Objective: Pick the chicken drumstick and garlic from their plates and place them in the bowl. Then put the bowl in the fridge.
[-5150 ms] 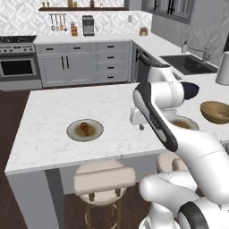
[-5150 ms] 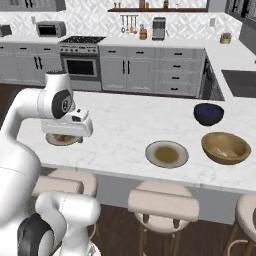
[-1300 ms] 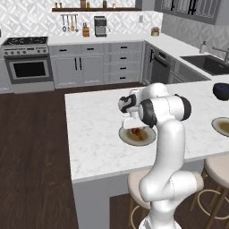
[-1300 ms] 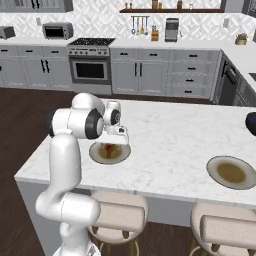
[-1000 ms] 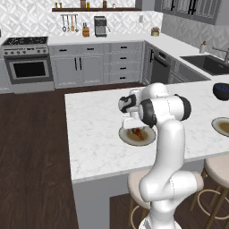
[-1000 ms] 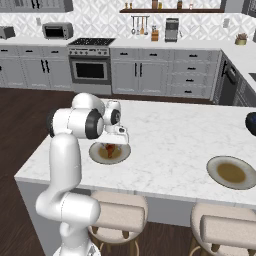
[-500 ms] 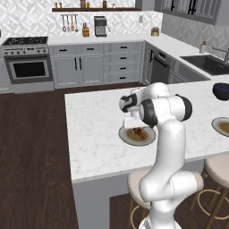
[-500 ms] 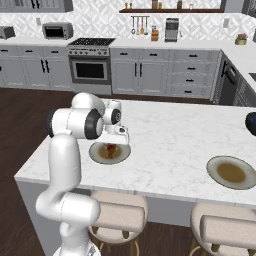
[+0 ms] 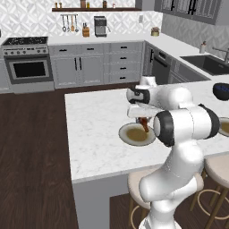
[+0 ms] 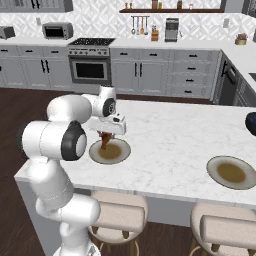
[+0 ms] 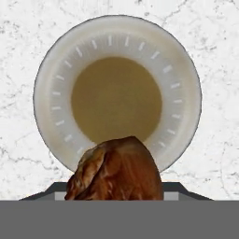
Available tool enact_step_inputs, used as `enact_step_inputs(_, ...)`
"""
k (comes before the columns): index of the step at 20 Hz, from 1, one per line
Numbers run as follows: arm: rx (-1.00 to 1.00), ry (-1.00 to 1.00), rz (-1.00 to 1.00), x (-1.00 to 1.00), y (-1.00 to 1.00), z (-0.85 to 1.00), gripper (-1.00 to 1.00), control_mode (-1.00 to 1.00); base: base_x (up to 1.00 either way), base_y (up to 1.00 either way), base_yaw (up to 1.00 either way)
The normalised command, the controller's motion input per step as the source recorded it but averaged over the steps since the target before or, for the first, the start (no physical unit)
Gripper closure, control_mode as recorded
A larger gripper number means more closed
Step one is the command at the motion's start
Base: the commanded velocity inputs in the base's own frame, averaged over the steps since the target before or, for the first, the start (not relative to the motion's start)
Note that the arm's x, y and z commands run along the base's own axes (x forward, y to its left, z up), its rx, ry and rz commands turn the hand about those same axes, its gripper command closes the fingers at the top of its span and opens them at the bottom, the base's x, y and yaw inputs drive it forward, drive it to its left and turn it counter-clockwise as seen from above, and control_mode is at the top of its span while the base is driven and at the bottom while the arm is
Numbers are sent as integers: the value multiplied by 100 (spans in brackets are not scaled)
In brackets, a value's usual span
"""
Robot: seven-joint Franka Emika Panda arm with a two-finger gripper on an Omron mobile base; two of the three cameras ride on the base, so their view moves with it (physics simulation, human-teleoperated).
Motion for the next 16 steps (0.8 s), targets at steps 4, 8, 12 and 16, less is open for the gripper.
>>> enact_step_inputs(4, -5, -25, -9, -100, 4, 100, 100, -100, 0, 0, 0)
enact_step_inputs(8, -9, -4, -11, -96, 0, 100, 100, -100, 0, 0, 0)
enact_step_inputs(12, -3, 6, -7, -97, 3, 91, 100, -100, 0, 0, 0)
enact_step_inputs(16, 2, 0, -7, -100, 0, 34, 100, -100, 0, 0, 0)
